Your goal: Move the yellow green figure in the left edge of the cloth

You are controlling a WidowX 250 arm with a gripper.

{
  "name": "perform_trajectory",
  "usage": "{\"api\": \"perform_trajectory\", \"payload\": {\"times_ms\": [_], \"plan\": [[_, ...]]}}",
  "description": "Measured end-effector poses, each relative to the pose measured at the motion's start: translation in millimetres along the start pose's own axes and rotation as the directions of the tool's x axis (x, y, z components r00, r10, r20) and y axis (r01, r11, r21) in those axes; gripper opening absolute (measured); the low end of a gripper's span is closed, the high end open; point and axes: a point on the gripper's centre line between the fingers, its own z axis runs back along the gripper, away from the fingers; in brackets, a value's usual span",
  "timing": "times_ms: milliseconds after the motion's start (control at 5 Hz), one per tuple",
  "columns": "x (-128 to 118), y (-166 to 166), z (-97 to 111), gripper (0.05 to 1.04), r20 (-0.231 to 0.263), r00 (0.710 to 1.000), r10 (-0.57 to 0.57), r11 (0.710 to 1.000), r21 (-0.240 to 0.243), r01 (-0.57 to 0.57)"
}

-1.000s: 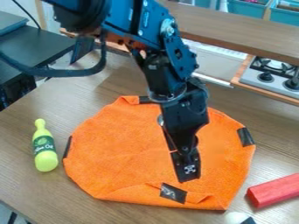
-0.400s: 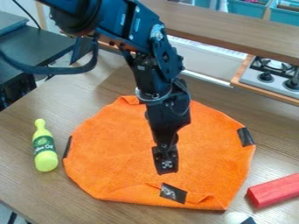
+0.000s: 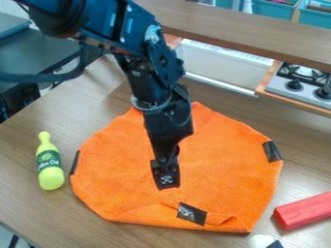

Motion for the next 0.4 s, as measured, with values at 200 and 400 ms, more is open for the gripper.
{"api": "perform_trajectory", "payload": {"times_ms": [200,400], "plan": [[-7.2,3.9,-2.5,0.999,-0.006,1.0,0.007,1.0,-0.007,-0.007],[-13.0,3.4,-16.7,0.999,0.0,0.999,-0.037,0.997,-0.065,0.037]]}}
